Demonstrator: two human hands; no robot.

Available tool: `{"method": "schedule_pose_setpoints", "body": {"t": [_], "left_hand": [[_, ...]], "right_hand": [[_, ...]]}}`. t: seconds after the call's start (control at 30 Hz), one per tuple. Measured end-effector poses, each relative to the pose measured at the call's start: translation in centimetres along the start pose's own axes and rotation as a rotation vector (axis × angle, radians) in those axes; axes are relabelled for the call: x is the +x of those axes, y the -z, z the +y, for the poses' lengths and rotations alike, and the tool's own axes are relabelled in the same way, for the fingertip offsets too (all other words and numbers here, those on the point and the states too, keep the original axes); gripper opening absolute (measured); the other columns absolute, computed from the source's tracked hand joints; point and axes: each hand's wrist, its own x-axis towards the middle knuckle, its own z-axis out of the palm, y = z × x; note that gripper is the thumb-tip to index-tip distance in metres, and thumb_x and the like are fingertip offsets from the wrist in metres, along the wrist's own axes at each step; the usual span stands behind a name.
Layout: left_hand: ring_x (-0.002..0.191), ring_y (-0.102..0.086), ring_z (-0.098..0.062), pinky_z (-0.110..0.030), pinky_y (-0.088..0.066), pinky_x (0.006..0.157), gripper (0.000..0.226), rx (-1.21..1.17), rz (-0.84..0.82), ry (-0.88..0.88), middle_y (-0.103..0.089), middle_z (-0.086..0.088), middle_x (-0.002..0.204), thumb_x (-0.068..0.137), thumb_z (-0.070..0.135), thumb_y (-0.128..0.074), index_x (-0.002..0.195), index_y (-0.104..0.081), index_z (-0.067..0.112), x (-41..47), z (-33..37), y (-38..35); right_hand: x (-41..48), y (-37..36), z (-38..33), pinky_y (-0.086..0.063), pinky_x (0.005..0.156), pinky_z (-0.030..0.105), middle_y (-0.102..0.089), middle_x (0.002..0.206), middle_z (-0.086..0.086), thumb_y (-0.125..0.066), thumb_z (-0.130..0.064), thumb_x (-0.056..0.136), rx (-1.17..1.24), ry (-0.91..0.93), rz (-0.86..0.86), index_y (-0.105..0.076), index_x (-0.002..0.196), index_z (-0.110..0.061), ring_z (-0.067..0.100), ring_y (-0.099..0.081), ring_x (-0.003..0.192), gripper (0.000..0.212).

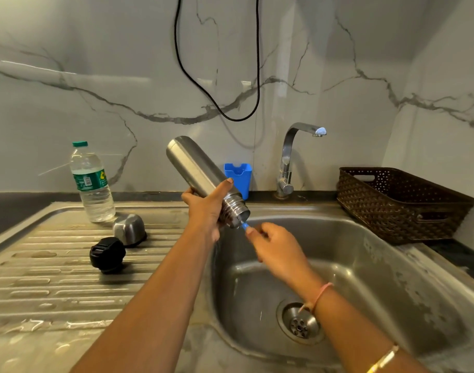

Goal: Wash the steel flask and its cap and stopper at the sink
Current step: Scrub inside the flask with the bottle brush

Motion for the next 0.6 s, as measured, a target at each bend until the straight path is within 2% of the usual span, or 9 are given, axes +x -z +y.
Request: {"method": "schedule_pose_setpoints", "body": {"t": [0.07, 0.13, 0.2, 0.27, 0.33, 0.37, 0.43, 0.5, 0.6], "left_hand": [[0.088, -0.066, -0.028, -0.051, -0.056, 0.078, 0.074, -0.027, 0.053, 0.012, -0.054, -0.013, 0.11, 0.074, 0.019, -0.079, 0.124, -0.024, 0.023, 0.1, 0.1, 0.1], [0.088, -0.066, -0.028, -0.051, -0.057, 0.078, 0.078, -0.047, 0.092, 0.031, -0.054, -0.013, 0.109, 0.074, 0.02, -0.079, 0.128, -0.023, 0.022, 0.1, 0.1, 0.4], [0.087, -0.066, -0.028, -0.048, -0.057, 0.075, 0.078, -0.041, 0.102, 0.04, -0.054, -0.013, 0.111, 0.074, 0.019, -0.079, 0.129, -0.023, 0.022, 0.2, 0.3, 0.8], [0.087, -0.066, -0.028, -0.047, -0.057, 0.074, 0.079, -0.067, 0.105, 0.048, -0.054, -0.014, 0.113, 0.074, 0.018, -0.079, 0.13, -0.024, 0.023, 0.5, 0.6, 1.2], [0.088, -0.065, -0.029, -0.047, -0.057, 0.074, 0.077, -0.086, 0.102, 0.048, -0.053, -0.014, 0.113, 0.074, 0.016, -0.079, 0.128, -0.024, 0.023, 0.5, 0.6, 1.2], [0.088, -0.065, -0.029, -0.047, -0.057, 0.073, 0.076, -0.064, 0.099, 0.039, -0.052, -0.014, 0.113, 0.074, 0.016, -0.079, 0.126, -0.024, 0.023, 0.5, 0.5, 1.1], [0.089, -0.065, -0.03, -0.046, -0.057, 0.072, 0.073, -0.035, 0.098, 0.02, -0.051, -0.014, 0.113, 0.074, 0.016, -0.079, 0.122, -0.024, 0.023, 0.4, 0.4, 0.7], [0.088, -0.066, -0.03, -0.048, -0.058, 0.074, 0.072, -0.085, 0.118, 0.016, -0.052, -0.015, 0.112, 0.075, 0.016, -0.078, 0.12, -0.023, 0.023, 0.4, 0.5, 0.6], [0.085, -0.067, -0.029, -0.046, -0.058, 0.073, 0.071, -0.072, 0.13, 0.006, -0.053, -0.015, 0.11, 0.075, 0.018, -0.078, 0.12, -0.022, 0.023, 0.5, 0.5, 1.0]], "right_hand": [[-0.3, -0.3, 0.1, -0.038, 0.06, 0.029, -0.055, 0.082, -0.003, -0.037, -0.036, 0.1, -0.645, 0.222, 0.137, -0.052, 0.109, -0.019, 0.015, -0.051, 0.069, 0.024], [0.0, -0.8, -0.3, -0.039, 0.063, 0.031, -0.06, 0.09, 0.003, -0.036, -0.032, 0.1, -0.698, 0.251, 0.19, -0.052, 0.113, -0.019, 0.022, -0.056, 0.077, 0.024], [0.4, -0.6, -0.6, -0.039, 0.052, 0.028, -0.053, 0.07, 0.003, -0.043, -0.03, 0.099, -0.212, 0.096, 0.012, -0.058, 0.095, -0.018, 0.019, -0.052, 0.06, 0.02], [0.4, 0.3, -0.6, -0.022, 0.036, 0.019, -0.037, 0.053, -0.001, -0.046, -0.025, 0.099, 0.4, -0.173, -0.263, -0.061, 0.087, -0.012, 0.009, -0.031, 0.039, 0.023], [0.3, 1.3, 0.4, -0.019, 0.034, 0.019, -0.037, 0.049, -0.002, -0.046, -0.024, 0.099, 0.541, -0.224, -0.32, -0.064, 0.092, -0.008, 0.006, -0.024, 0.035, 0.025], [0.2, 1.4, 0.6, -0.026, 0.036, 0.022, -0.043, 0.05, -0.001, -0.046, -0.025, 0.099, 0.411, -0.171, -0.279, -0.065, 0.094, -0.009, 0.007, -0.029, 0.036, 0.025], [0.0, 1.0, 0.7, -0.039, 0.051, 0.031, -0.056, 0.068, 0.002, -0.042, -0.031, 0.1, -0.223, 0.013, -0.073, -0.06, 0.096, -0.014, 0.013, -0.047, 0.051, 0.025], [-0.2, 0.3, 0.4, -0.036, 0.063, 0.031, -0.059, 0.091, 0.002, -0.033, -0.032, 0.102, -0.734, 0.197, 0.158, -0.054, 0.102, -0.017, 0.021, -0.056, 0.075, 0.026], [0.0, -1.1, -0.4, -0.034, 0.062, 0.03, -0.058, 0.083, 0.004, -0.036, -0.031, 0.101, -0.513, 0.174, 0.182, -0.056, 0.097, -0.012, 0.024, -0.054, 0.074, 0.028]]}}
